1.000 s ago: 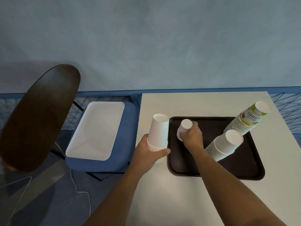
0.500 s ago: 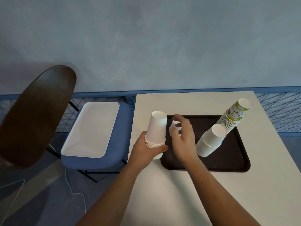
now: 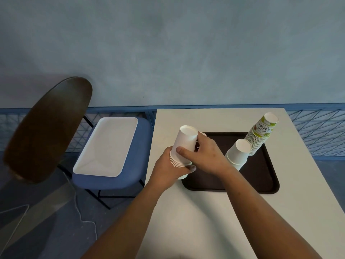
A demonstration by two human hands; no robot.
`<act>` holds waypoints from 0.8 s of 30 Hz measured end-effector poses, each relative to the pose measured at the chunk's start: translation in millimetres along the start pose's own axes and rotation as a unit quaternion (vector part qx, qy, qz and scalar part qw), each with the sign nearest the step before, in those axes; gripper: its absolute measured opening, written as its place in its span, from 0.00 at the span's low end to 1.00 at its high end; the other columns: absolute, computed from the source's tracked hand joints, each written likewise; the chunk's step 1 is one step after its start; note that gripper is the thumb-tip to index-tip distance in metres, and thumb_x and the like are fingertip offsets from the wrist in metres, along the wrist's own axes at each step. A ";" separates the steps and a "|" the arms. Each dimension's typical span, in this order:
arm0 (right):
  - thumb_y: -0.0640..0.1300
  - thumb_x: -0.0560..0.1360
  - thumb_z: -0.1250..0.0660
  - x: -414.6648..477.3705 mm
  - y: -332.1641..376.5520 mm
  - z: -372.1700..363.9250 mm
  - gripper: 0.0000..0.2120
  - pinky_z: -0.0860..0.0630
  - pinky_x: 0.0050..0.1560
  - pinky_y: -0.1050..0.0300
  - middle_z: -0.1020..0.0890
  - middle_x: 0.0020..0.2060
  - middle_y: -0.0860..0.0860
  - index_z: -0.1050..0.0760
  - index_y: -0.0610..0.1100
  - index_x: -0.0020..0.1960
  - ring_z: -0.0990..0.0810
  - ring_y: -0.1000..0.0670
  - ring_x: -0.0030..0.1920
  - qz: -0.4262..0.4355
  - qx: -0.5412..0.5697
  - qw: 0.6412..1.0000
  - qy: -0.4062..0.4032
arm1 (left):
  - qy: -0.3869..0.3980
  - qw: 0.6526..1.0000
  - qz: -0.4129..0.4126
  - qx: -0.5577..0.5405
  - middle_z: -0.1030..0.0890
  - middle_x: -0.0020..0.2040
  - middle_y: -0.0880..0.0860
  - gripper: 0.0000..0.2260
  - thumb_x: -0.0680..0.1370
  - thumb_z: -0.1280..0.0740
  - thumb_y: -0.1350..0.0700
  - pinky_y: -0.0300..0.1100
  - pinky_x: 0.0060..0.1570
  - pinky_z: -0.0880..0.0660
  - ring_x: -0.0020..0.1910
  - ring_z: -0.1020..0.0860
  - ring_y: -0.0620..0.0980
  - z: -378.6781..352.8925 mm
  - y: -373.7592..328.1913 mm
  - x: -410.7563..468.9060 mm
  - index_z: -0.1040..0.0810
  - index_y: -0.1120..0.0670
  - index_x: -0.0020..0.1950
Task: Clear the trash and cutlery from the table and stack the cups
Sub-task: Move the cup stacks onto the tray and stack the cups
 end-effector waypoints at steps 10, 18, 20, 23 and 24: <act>0.57 0.73 0.25 -4.5 2.9 13.0 0.24 0.28 0.40 0.74 0.18 0.53 0.56 0.25 0.49 0.65 0.20 0.61 0.50 0.034 -0.001 0.999 -0.003 | 0.009 0.999 -0.007 -0.037 0.16 0.54 0.42 0.34 0.63 0.14 0.45 0.42 0.50 0.18 0.52 0.18 0.45 4.9 -4.9 -16.6 0.24 0.44 0.65; 0.56 0.73 0.25 -6.9 2.8 24.5 0.21 0.28 0.40 0.75 0.19 0.49 0.60 0.26 0.49 0.61 0.21 0.64 0.48 0.026 0.024 0.998 -0.058 | 0.000 0.999 -0.017 -0.036 0.17 0.55 0.40 0.35 0.61 0.16 0.38 0.49 0.55 0.17 0.53 0.18 0.43 1.8 -7.0 -17.6 0.25 0.41 0.64; 0.56 0.74 0.25 -6.9 1.8 27.5 0.21 0.29 0.40 0.75 0.20 0.48 0.60 0.26 0.49 0.61 0.21 0.64 0.47 0.022 0.030 0.997 -0.070 | 0.001 0.999 -0.020 -0.034 0.17 0.55 0.41 0.35 0.61 0.17 0.38 0.49 0.55 0.17 0.54 0.18 0.44 0.9 -8.3 -17.1 0.25 0.41 0.64; 0.56 0.74 0.25 -5.4 -2.6 32.1 0.21 0.26 0.41 0.72 0.19 0.49 0.59 0.26 0.48 0.61 0.20 0.61 0.48 0.012 0.044 0.995 -0.091 | 0.006 0.999 -0.017 -0.027 0.17 0.56 0.41 0.35 0.62 0.16 0.39 0.48 0.54 0.17 0.54 0.18 0.44 1.1 -9.5 -15.2 0.25 0.42 0.65; 0.57 0.74 0.25 -4.8 -3.7 34.4 0.21 0.25 0.42 0.69 0.18 0.48 0.58 0.26 0.48 0.61 0.19 0.59 0.49 0.004 0.055 0.993 -0.101 | 0.006 1.000 -0.016 -0.021 0.17 0.56 0.41 0.34 0.63 0.16 0.40 0.47 0.54 0.17 0.54 0.18 0.44 1.6 -9.6 -14.3 0.25 0.43 0.65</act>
Point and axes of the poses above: each hand's wrist, its own x-axis towards the middle knuckle, its own z-axis out of the back of the hand, y = z × x, the point moved 8 cm from there along x, towards the middle knuckle
